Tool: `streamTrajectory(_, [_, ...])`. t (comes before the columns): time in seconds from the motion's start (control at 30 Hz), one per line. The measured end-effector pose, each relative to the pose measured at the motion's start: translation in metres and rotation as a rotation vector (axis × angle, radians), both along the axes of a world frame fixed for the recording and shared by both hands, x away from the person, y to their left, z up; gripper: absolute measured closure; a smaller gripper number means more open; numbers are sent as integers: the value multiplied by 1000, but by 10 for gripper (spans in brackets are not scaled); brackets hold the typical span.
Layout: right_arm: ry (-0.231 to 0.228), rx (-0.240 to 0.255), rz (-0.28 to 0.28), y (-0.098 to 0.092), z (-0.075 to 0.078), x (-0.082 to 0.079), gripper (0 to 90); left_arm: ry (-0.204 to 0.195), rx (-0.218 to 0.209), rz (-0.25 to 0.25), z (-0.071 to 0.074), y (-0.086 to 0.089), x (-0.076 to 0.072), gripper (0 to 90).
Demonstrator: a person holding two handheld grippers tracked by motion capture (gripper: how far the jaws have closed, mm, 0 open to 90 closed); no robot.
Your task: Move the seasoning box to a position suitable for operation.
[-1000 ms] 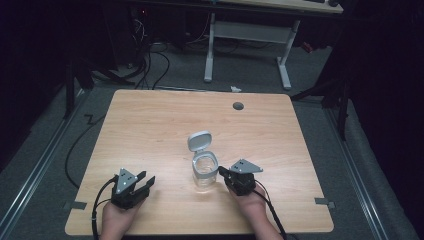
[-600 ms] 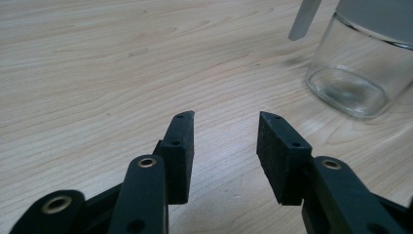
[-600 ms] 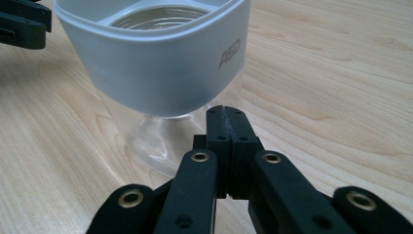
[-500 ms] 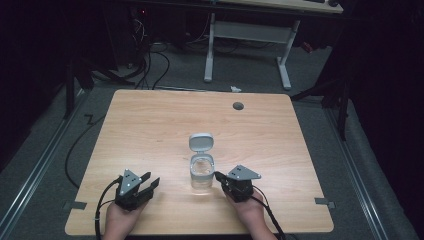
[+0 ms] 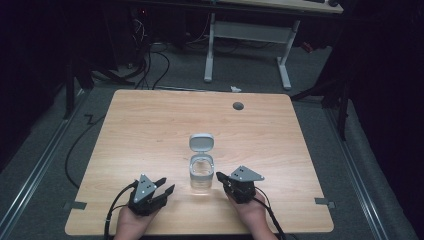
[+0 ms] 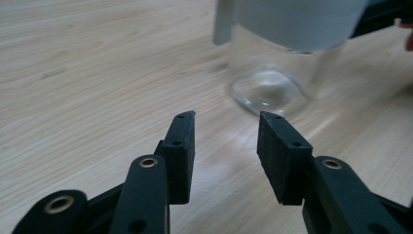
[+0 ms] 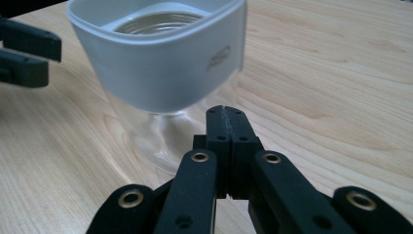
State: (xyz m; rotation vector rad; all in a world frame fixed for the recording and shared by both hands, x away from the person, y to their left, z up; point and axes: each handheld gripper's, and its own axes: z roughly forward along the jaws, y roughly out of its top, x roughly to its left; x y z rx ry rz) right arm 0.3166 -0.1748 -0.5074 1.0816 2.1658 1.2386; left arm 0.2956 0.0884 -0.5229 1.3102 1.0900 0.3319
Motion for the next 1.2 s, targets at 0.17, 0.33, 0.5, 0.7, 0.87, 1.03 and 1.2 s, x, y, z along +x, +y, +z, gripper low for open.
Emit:
streamTrajectory(0.17, [27, 15, -39, -11, -3, 3, 900, 22, -22, -66, -1, -23, -8, 627])
streamTrajectory(0.33, [39, 19, -61, -17, -4, 4, 898, 29, -49, -102, -1, -37, -12, 688])
streamTrajectory(0.5, [40, 31, -81, -21, -1, 9, 900, 25, -7, -129, -6, -65, -12, 834])
streamTrajectory(0.7, [37, 49, -77, -21, 7, 23, 900, 40, 8, -128, -10, -77, -5, 863])
streamTrajectory(0.87, [15, 54, -59, -14, 15, 32, 900, 50, -1, -118, -11, -76, -1, 853])
streamTrajectory(1.03, [7, 53, -61, -5, 19, 46, 900, 54, -21, -119, -11, -75, -1, 830])
streamTrajectory(1.2, [10, 47, -67, 2, 19, 59, 900, 60, -26, -115, -11, -74, 0, 844])
